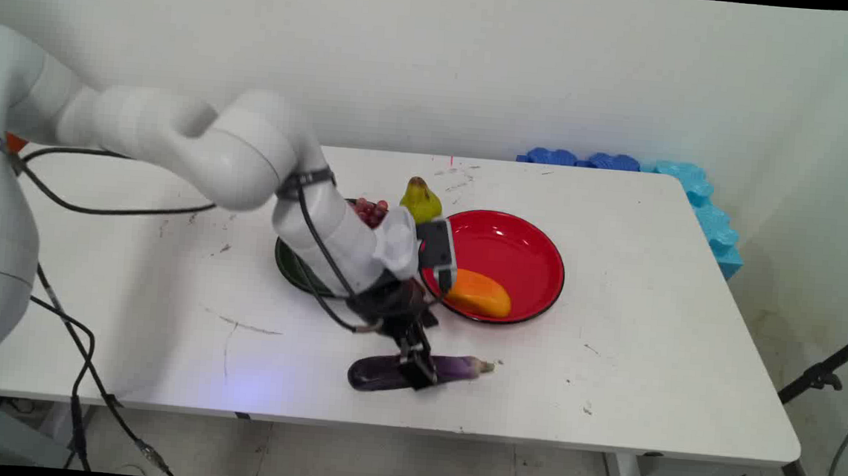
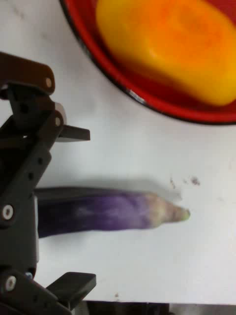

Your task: Pick up the mandarin from the green plate

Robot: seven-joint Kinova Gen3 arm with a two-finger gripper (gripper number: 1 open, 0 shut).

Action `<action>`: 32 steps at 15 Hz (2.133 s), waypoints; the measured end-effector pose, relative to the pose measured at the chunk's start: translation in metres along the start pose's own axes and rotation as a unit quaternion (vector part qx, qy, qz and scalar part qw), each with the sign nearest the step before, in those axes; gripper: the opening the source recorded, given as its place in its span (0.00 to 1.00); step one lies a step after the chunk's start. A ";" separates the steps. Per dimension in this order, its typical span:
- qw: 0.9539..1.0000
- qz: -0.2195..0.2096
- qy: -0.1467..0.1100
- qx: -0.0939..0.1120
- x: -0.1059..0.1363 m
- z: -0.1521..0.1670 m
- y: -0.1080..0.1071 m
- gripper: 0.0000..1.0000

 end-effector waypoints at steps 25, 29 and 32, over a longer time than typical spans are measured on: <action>0.997 -0.003 -0.048 0.056 -0.072 -0.128 -0.155 1.00; 0.997 0.012 -0.056 0.043 -0.078 -0.105 -0.164 1.00; 0.997 0.018 -0.061 0.042 -0.081 -0.088 -0.171 1.00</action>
